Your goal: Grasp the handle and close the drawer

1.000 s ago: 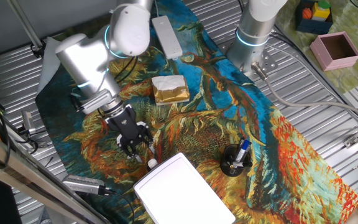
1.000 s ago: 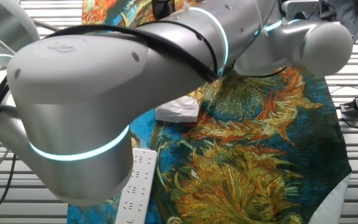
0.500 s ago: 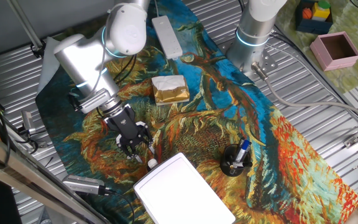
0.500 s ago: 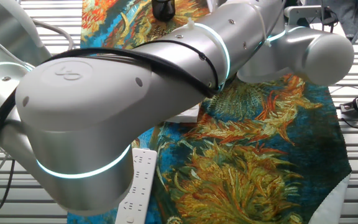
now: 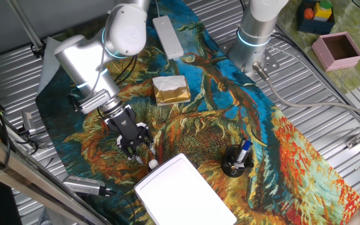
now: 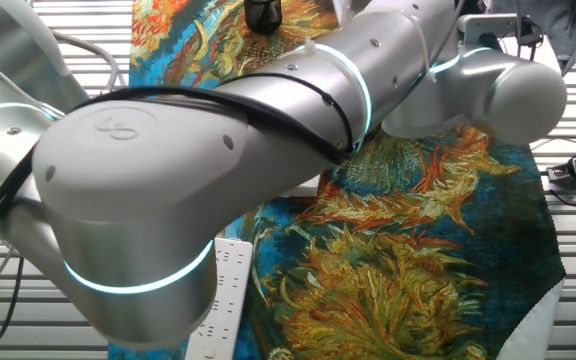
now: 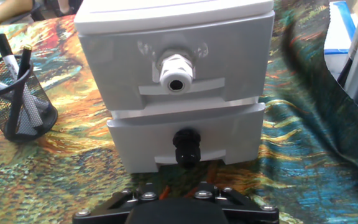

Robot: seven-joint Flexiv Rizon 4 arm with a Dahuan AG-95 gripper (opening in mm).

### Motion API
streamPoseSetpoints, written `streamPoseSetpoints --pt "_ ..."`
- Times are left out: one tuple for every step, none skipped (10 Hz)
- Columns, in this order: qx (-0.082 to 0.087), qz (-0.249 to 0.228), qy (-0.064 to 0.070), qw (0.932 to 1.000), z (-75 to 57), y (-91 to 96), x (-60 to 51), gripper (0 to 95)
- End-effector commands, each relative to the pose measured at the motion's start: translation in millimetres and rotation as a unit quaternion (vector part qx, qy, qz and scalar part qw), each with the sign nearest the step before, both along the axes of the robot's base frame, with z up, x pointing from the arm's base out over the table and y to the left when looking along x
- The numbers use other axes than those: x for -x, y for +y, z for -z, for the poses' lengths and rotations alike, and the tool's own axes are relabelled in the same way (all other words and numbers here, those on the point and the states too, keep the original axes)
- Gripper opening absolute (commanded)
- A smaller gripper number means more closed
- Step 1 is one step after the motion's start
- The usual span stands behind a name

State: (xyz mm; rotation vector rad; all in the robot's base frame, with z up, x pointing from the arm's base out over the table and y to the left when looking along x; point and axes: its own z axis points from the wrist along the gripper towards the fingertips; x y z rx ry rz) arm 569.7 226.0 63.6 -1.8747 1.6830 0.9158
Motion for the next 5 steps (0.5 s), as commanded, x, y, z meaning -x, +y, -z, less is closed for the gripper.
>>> streamPoseSetpoints --pt "-0.002 0.001 0.002 1.0 0.9 3.4 -1.6 38.0" --pt "-0.004 0.003 0.004 1.0 1.5 4.8 -2.4 38.0" --pt "-0.003 0.004 0.005 1.0 2.0 6.0 -3.0 38.0" --pt "-0.003 0.005 0.006 1.0 2.3 7.1 -3.7 38.0" --pt "-0.003 0.005 0.006 1.0 2.4 8.1 -4.6 38.0"
